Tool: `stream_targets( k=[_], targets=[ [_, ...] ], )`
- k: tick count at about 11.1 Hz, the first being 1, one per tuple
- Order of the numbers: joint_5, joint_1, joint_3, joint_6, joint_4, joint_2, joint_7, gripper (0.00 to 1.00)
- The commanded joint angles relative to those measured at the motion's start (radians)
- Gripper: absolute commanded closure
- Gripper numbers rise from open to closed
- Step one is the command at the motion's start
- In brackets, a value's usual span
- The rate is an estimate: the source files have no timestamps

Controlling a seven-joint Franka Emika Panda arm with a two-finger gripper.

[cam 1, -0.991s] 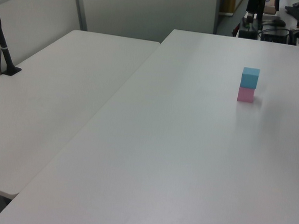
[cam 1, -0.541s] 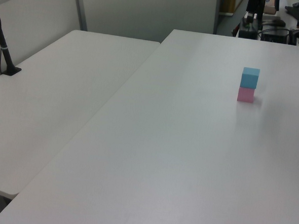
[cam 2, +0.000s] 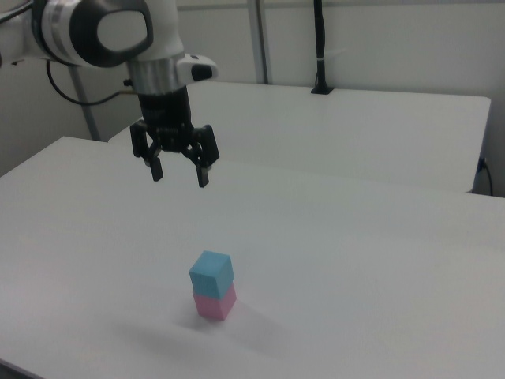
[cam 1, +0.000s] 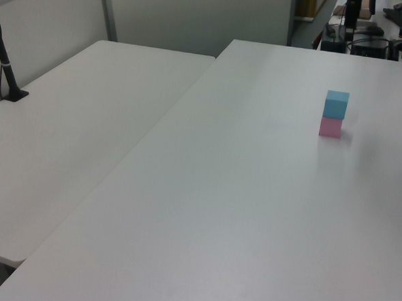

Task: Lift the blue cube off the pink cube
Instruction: 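Move the open gripper down over the light-blue cube on the pink cube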

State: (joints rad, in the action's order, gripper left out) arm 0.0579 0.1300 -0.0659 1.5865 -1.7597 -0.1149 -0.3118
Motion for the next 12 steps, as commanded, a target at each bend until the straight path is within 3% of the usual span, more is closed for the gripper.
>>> stream_targets(
  k=[1, 5, 12],
  targets=[
    [0.003, 0.013, -0.006, 0.012, -0.095, 0.015, -0.037, 0.00],
    [0.003, 0.031, -0.009, 0.222, -0.265, 0.032, -0.027, 0.00],
    [0.046, 0.034, -0.009, 0.237, -0.276, 0.118, -0.032, 0.00]
  ],
)
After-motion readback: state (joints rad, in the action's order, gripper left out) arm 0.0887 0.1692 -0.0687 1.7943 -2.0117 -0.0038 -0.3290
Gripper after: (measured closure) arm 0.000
